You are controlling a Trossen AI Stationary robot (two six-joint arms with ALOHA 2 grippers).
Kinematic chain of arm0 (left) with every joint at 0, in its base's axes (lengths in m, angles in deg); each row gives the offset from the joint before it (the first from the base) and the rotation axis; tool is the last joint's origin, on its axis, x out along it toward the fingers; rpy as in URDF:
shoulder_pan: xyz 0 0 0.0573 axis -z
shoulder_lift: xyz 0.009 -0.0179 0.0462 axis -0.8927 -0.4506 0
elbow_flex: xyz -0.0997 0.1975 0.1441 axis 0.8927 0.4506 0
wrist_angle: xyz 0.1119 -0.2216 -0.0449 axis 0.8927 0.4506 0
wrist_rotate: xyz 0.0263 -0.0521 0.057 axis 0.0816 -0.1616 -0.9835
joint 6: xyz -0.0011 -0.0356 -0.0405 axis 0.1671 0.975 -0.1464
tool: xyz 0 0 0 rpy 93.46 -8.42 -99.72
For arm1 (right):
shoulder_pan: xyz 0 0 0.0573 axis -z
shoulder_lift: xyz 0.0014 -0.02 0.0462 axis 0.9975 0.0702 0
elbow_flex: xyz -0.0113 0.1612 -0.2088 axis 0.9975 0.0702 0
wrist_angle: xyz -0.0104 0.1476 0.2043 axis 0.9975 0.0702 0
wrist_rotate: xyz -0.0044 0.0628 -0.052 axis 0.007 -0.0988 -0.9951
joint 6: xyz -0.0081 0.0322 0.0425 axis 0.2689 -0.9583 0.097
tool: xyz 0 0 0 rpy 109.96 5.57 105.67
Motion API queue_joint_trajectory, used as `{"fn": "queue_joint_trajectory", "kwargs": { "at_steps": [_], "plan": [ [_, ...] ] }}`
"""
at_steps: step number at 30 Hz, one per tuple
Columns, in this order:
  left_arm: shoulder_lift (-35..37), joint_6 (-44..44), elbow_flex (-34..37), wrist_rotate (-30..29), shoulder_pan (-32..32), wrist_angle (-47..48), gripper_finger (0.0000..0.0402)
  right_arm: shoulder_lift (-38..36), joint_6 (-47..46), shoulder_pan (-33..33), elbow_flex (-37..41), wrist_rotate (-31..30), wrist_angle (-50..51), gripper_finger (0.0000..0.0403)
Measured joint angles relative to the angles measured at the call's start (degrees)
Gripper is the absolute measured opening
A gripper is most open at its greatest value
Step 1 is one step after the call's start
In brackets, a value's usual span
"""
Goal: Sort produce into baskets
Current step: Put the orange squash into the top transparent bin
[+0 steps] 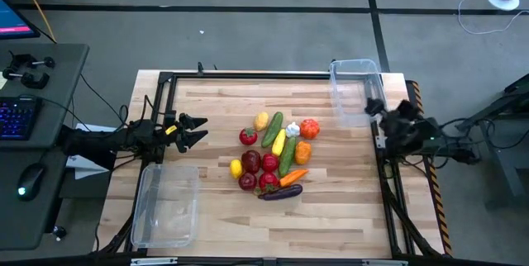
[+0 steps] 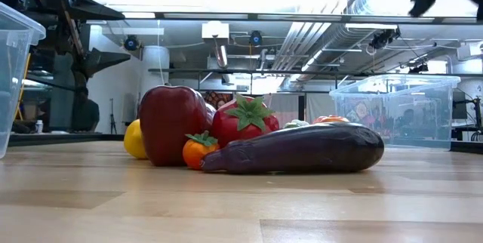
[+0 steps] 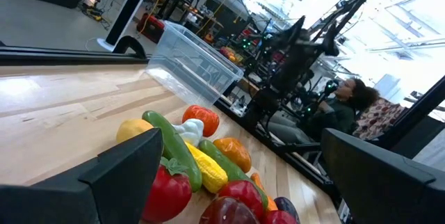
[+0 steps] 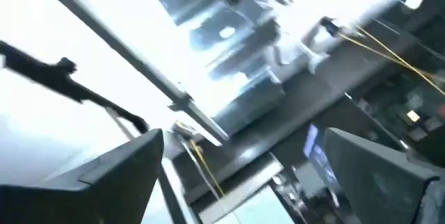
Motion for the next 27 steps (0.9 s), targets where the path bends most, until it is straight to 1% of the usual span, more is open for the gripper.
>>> {"fn": "queue_joint_trajectory", "kwargs": {
  "at_steps": [2,4,8,11,14,17,19,23,25,27],
  "plan": [
    [0.0,0.0,0.0,0.0,0.0,0.0,0.0378,2.5,4.0,0.0,-5.3,1.0,4.6,0.0387],
    [0.0,0.0,0.0,0.0,0.0,0.0,0.0378,7.8,7.6,0.0,-13.2,0.9,16.1,0.0387],
    [0.0,0.0,0.0,0.0,0.0,0.0,0.0378,23.8,15.2,0.8,-30.4,-2.8,45.0,0.0387],
    [0.0,0.0,0.0,0.0,0.0,0.0,0.0378,36.5,18.1,1.6,-41.1,-3.9,61.3,0.0387],
    [0.0,0.0,0.0,0.0,0.0,0.0,0.0378,48.1,20.3,2.2,-48.7,-3.8,72.3,0.0387],
    [0.0,0.0,0.0,0.0,0.0,0.0,0.0378,57.6,24.4,2.3,-53.9,-3.9,79.0,0.0387],
    [0.0,0.0,0.0,0.0,0.0,0.0,0.0378,63.2,24.1,2.3,-57.2,-4.3,82.0,0.0387],
    [0.0,0.0,0.0,0.0,0.0,0.0,0.0378,74.3,17.2,3.2,-65.1,-8.4,92.9,0.0387],
    [0.0,0.0,0.0,0.0,0.0,0.0,0.0378,79.8,12.9,4.9,-70.1,-7.8,100.3,0.0387],
    [0.0,0.0,0.0,0.0,0.0,0.0,0.0378,85.3,7.4,6.9,-74.8,-5.0,107.1,0.0387]
  ]
}}
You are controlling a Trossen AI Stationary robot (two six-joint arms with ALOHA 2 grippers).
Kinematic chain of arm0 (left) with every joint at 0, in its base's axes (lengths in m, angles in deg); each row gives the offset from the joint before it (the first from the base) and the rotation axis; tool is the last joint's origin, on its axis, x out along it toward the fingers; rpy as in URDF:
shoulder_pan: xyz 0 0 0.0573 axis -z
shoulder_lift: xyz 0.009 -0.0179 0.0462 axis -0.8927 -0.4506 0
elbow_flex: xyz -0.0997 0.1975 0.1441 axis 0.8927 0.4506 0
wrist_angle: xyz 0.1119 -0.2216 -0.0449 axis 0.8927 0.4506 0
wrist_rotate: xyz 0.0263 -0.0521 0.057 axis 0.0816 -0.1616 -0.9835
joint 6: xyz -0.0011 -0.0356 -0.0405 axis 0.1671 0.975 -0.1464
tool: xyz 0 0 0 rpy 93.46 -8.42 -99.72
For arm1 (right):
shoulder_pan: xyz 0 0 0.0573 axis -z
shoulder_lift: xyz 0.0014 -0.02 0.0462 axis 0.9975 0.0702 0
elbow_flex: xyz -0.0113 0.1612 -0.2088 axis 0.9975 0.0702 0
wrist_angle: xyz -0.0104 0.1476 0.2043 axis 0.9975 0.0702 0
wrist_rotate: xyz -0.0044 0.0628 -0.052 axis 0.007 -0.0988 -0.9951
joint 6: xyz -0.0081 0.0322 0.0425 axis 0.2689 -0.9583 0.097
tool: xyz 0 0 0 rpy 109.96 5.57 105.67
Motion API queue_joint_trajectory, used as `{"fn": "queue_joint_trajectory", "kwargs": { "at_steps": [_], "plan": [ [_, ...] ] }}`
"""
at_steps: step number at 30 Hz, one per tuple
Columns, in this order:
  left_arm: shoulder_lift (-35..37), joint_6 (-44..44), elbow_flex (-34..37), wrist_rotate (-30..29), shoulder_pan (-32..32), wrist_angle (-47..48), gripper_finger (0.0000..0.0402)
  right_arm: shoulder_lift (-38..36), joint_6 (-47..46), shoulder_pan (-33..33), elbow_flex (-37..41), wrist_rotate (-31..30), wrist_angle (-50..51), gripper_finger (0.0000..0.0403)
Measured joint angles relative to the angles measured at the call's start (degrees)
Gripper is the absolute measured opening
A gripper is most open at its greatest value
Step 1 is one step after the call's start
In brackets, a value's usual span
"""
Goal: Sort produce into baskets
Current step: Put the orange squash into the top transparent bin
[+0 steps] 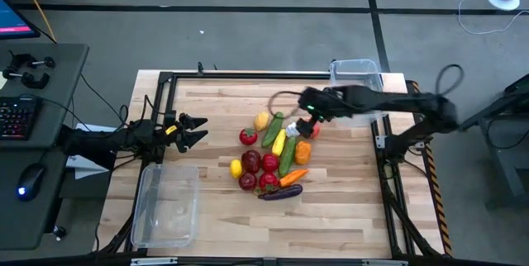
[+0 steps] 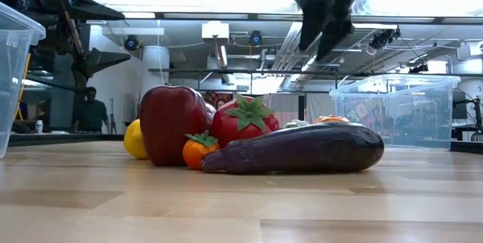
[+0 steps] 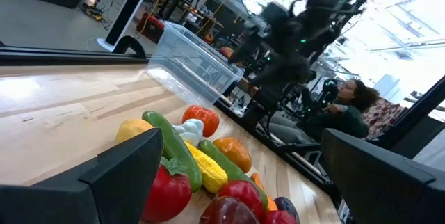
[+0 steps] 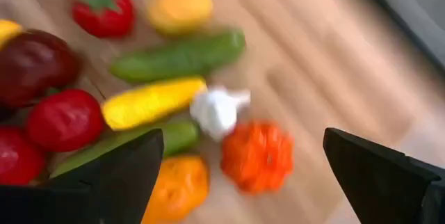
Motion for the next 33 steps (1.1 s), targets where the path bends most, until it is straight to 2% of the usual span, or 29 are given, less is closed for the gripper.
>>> {"fn": "queue_joint_trajectory", "kwargs": {
  "at_steps": [4,8,15,20,25,33],
  "plan": [
    [0.0,0.0,0.0,0.0,0.0,0.0,0.0378,10.0,-9.1,3.9,-7.1,7.0,9.6,0.0387],
    [0.0,0.0,0.0,0.0,0.0,0.0,0.0378,17.4,-10.5,6.5,-11.2,12.4,13.8,0.0387],
    [0.0,0.0,0.0,0.0,0.0,0.0,0.0378,24.4,-9.1,7.3,-13.8,11.0,19.2,0.0387],
    [0.0,0.0,0.0,0.0,0.0,0.0,0.0378,25.4,2.0,7.3,-12.3,10.2,18.8,0.0387],
    [0.0,0.0,0.0,0.0,0.0,0.0,0.0378,25.4,14.0,7.3,-11.1,5.4,18.8,0.0387],
    [0.0,0.0,0.0,0.0,0.0,0.0,0.0378,25.4,25.9,7.4,-7.6,9.4,16.0,0.0387]
  ]
}}
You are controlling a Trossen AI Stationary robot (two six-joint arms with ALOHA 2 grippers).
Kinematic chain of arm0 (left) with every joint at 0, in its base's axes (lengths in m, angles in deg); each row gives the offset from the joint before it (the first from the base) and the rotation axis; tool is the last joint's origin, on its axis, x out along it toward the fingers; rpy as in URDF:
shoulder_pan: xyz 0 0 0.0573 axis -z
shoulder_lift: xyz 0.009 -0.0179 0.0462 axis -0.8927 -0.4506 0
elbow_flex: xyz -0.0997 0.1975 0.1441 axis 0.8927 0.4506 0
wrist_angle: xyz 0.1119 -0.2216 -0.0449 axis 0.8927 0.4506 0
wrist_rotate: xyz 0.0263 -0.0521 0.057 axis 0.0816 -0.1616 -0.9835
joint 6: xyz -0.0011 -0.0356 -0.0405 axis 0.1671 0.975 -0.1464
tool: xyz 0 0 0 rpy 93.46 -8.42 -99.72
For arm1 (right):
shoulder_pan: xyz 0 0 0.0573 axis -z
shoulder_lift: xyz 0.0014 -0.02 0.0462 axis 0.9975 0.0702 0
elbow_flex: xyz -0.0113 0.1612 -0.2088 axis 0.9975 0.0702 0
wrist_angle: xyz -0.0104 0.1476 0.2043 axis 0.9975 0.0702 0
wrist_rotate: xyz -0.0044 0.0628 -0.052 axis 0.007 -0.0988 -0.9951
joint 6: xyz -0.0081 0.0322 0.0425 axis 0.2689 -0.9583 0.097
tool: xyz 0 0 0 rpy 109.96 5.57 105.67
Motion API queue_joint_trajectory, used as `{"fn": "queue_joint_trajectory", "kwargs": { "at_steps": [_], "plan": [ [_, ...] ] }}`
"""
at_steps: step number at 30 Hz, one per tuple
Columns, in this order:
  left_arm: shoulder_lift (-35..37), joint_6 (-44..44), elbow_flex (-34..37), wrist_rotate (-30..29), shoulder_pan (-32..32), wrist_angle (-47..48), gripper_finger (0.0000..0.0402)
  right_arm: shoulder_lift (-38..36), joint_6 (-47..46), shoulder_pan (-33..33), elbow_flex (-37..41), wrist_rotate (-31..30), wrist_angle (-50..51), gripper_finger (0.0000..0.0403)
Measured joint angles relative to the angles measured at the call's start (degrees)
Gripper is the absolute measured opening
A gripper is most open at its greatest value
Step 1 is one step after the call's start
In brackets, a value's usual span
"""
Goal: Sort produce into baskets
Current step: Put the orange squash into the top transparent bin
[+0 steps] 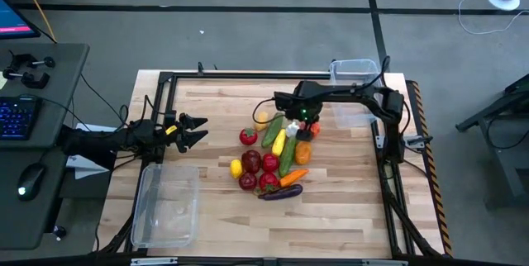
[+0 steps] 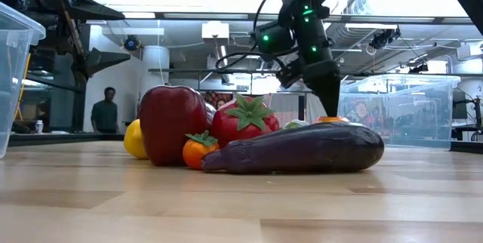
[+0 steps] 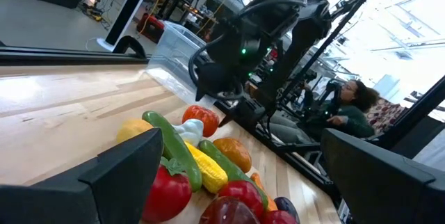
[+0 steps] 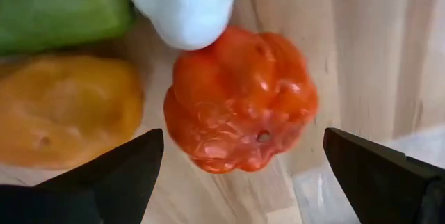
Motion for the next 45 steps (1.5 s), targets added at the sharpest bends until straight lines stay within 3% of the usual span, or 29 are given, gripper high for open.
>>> {"fn": "queue_joint_trajectory", "kwargs": {
  "at_steps": [15,30,40,45],
  "plan": [
    [0.0,0.0,0.0,0.0,0.0,0.0,0.0378,-0.5,4.1,-0.1,6.4,-1.1,-9.1,0.0387],
    [0.0,0.0,0.0,0.0,0.0,0.0,0.0378,-0.3,1.0,0.0,6.5,-2.4,-12.9,0.0384],
    [0.0,0.0,0.0,0.0,0.0,0.0,0.0378,-0.1,0.0,-0.6,5.9,-5.5,-11.7,0.0299],
    [0.0,0.0,0.0,0.0,0.0,0.0,0.0378,0.4,0.2,-1.1,2.6,-6.5,-7.4,0.0282]
  ]
}}
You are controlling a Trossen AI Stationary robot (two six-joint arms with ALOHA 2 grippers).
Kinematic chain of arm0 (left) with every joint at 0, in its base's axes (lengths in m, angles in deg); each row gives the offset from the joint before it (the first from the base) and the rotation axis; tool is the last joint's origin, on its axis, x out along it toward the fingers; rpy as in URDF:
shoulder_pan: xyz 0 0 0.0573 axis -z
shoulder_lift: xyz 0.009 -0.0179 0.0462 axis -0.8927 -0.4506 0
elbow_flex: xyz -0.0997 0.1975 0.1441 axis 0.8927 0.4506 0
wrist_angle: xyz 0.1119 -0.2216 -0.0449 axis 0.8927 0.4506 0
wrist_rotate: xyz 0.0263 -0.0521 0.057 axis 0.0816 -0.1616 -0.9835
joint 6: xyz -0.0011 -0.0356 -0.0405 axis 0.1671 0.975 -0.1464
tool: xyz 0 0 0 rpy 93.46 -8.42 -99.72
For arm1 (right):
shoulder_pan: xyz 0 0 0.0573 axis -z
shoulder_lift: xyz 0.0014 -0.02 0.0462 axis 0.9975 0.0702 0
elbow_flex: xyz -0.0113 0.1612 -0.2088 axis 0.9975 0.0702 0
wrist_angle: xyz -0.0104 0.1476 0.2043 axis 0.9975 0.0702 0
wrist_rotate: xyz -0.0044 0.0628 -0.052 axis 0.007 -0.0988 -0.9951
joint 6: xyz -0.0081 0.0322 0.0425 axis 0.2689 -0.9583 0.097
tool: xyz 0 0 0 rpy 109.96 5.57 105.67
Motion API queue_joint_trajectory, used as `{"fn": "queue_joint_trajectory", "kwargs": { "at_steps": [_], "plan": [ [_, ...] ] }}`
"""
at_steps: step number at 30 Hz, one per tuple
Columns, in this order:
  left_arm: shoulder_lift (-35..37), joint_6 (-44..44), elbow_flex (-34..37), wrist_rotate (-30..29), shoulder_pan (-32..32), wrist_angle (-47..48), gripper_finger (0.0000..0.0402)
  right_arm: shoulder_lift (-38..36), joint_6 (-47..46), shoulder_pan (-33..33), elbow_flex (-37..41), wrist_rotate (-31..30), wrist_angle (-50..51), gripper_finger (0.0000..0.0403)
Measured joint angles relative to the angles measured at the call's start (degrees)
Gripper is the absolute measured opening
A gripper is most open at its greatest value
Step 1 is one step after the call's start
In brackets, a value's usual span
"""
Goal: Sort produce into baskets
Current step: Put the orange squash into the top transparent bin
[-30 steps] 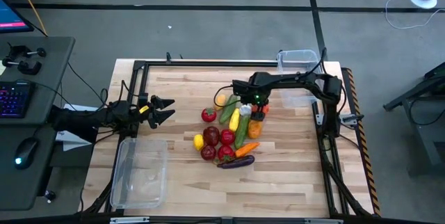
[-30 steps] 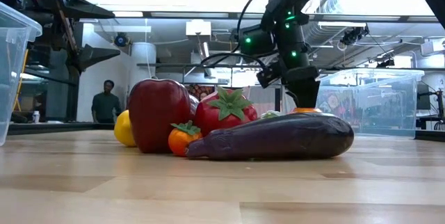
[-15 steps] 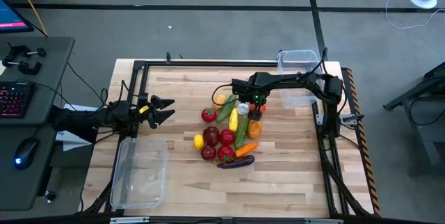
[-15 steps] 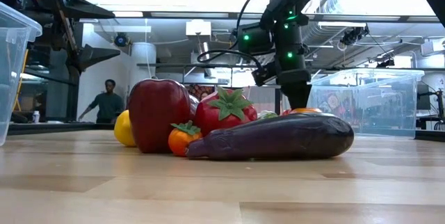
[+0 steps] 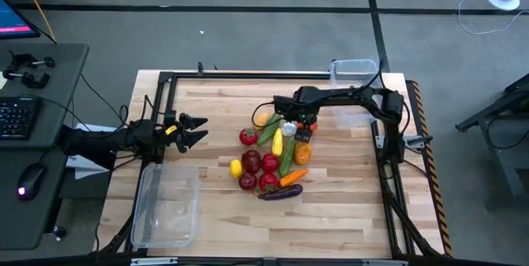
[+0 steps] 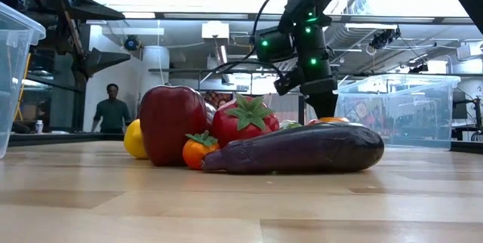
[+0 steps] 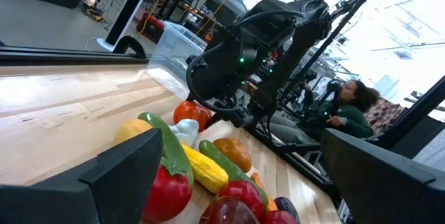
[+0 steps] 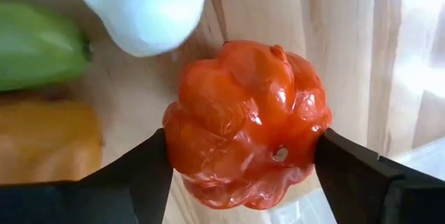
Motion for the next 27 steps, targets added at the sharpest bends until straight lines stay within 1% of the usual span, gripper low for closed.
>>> {"fn": "queue_joint_trajectory", "kwargs": {
  "at_steps": [5,11,14,17,19,21,25,27],
  "plan": [
    [0.0,0.0,0.0,0.0,0.0,0.0,0.0378,-0.5,1.7,-0.2,-6.7,-0.6,3.9,0.0279],
    [0.0,0.0,0.0,0.0,0.0,0.0,0.0378,-2.5,3.6,0.3,-16.4,-2.0,5.6,0.0278],
    [0.0,0.0,0.0,0.1,0.0,0.0,0.0378,-4.6,3.6,0.8,-20.7,-3.9,6.8,0.0277],
    [0.0,0.0,0.0,0.1,0.0,0.0,0.0378,-8.6,2.2,1.7,-22.7,-6.3,8.6,0.0277],
    [0.0,0.0,0.0,0.1,0.0,0.0,0.0378,-12.3,0.1,2.6,-22.2,-7.5,9.8,0.0277],
    [0.0,0.0,0.0,0.2,0.0,0.0,0.0378,-16.7,-2.5,3.7,-19.8,-9.3,11.1,0.0277],
    [0.0,0.0,0.0,0.2,0.0,0.0,0.0378,-27.4,-10.3,6.6,-11.1,-13.5,13.3,0.0277],
    [0.0,0.0,0.0,0.2,0.0,0.0,0.0378,-32.8,-14.8,8.7,-5.4,-14.2,13.6,0.0277]
  ]
}}
